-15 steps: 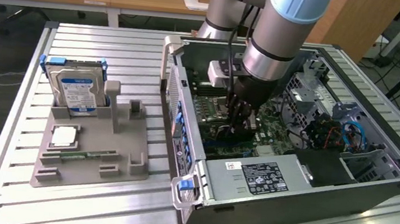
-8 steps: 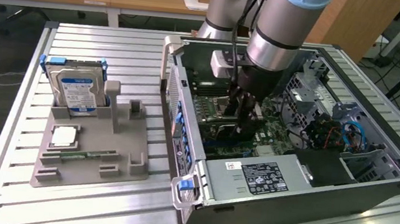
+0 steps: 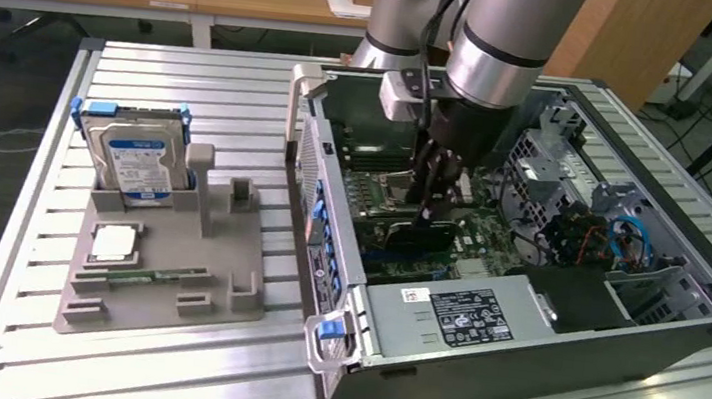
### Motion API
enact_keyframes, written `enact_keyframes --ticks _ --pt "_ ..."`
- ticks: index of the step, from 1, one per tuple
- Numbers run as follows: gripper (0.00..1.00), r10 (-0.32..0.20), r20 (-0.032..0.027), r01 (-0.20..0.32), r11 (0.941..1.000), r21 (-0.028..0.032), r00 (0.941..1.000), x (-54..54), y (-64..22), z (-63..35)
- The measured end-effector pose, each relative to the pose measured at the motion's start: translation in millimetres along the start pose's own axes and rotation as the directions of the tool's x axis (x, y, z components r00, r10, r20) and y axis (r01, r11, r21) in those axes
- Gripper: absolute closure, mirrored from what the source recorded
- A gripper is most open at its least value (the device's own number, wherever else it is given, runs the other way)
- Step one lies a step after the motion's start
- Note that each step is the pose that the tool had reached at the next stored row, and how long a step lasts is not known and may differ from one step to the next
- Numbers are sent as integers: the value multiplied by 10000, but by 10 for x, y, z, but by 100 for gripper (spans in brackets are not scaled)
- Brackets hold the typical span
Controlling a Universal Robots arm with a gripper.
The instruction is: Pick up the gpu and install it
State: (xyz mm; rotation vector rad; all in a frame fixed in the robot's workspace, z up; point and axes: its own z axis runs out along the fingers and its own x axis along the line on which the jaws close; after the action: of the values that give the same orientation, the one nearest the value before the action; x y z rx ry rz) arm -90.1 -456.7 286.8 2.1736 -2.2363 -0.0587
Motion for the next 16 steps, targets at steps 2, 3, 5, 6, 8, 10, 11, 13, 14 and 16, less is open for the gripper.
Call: enact_keyframes --ticks 2,3,5,6,8,10,11,13,14,16 --pt "62 0 -1 0 10000 0 10000 0 0 0" --pt "68 0 -1 0 10000 0 10000 0 0 0" --pt "74 0 0 0 10000 0 10000 0 0 0" --pt "80 0 0 0 10000 0 10000 0 0 0" --pt "86 0 -1 0 10000 0 10000 0 0 0" --pt "89 0 -1 0 10000 0 10000 0 0 0" --pt "89 0 -1 0 10000 0 10000 0 0 0" --pt "89 0 -1 0 10000 0 10000 0 0 0" --pt "89 0 0 0 10000 0 10000 0 0 0" --pt "89 0 -1 0 10000 0 10000 0 0 0"
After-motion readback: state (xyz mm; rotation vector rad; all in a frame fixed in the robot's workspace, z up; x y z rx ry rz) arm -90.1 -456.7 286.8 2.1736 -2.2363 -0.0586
